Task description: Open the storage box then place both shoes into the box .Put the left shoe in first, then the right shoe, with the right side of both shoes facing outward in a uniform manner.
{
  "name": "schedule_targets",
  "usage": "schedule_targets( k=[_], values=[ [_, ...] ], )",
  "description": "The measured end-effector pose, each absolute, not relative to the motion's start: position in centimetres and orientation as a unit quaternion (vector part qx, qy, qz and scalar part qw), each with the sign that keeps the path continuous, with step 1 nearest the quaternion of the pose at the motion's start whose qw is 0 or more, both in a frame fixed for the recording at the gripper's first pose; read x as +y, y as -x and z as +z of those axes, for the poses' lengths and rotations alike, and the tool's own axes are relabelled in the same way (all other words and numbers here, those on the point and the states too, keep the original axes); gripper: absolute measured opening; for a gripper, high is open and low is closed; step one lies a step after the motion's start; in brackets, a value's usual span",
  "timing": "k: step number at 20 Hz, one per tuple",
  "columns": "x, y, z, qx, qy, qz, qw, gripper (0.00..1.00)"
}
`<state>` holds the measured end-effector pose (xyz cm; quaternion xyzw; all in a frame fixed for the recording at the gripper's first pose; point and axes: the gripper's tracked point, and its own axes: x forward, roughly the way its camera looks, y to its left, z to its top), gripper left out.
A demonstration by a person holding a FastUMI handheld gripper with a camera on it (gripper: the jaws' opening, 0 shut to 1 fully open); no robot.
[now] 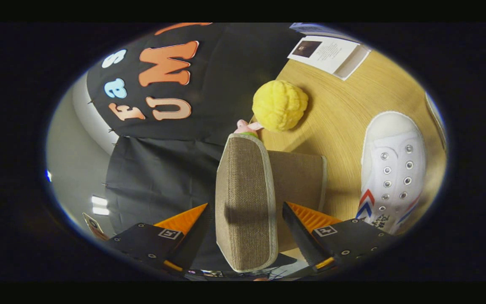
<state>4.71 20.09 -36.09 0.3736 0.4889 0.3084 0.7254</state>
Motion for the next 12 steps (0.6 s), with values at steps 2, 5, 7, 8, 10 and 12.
schedule_targets(
  k=[2,5,7,8,10,12],
  values=[
    [20.8,-4.4,-36.2,0.493,-0.390,0.306,0.715,0.98],
    [21.3,-4.0,-37.0,0.501,-0.406,0.291,0.706,0.98],
    [21.8,-3.5,-36.6,0.502,-0.425,0.293,0.694,0.98],
    [22.0,-3.4,-36.4,0.500,-0.434,0.293,0.690,0.98],
    [22.1,-3.5,-35.8,0.488,-0.443,0.290,0.694,0.98],
    [21.9,-3.5,-34.7,0.474,-0.452,0.290,0.698,0.97]
  ],
)
